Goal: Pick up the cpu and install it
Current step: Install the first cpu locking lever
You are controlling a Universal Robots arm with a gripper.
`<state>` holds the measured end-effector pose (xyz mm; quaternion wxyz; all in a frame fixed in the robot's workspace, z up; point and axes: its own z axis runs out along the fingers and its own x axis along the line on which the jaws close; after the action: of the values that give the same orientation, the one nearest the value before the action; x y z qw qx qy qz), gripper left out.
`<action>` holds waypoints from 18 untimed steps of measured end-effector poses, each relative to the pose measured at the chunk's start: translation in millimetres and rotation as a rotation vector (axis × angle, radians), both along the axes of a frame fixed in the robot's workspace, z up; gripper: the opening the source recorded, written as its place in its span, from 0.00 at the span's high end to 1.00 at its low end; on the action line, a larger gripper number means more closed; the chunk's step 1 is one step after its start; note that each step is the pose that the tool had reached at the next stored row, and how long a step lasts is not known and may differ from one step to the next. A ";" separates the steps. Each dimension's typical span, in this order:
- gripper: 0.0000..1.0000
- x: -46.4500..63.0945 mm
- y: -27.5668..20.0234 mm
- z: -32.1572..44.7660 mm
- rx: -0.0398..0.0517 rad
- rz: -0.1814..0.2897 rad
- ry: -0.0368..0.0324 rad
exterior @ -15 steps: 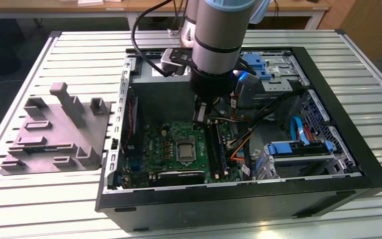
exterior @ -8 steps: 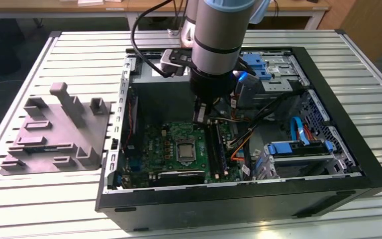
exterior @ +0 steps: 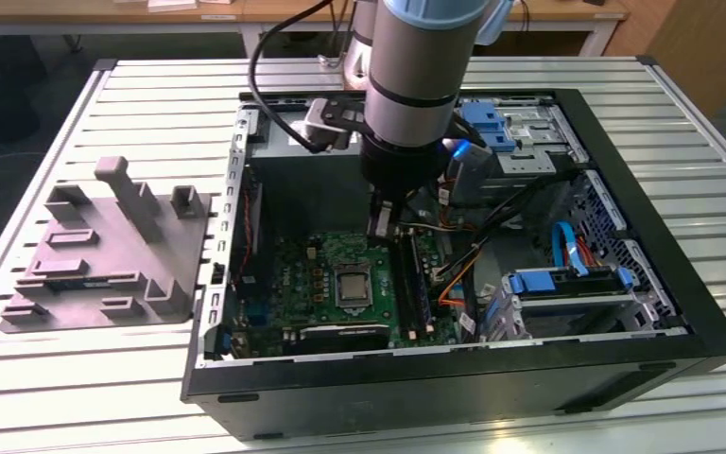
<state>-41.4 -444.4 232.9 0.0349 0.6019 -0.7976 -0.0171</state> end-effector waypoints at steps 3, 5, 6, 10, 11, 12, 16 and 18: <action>0.89 -0.7 -3.2 -1.3 0.0000 0.011 -0.0010; 0.89 -1.6 -6.6 -1.5 0.0000 0.016 -0.0021; 0.89 -2.2 -8.5 -1.5 0.0000 0.018 -0.0024; 0.89 -3.1 -17.8 -1.5 0.0000 0.021 -0.0027; 0.89 -3.1 -20.2 -1.6 0.0000 0.021 -0.0027; 0.89 -3.1 -22.2 -1.6 0.0000 0.021 -0.0027; 0.89 -3.1 -26.7 -1.6 0.0001 0.028 -0.0028; 0.89 -3.1 -27.0 -1.6 0.0000 0.046 -0.0030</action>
<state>-44.5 -471.4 231.3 0.0341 0.6199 -0.7838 -0.0154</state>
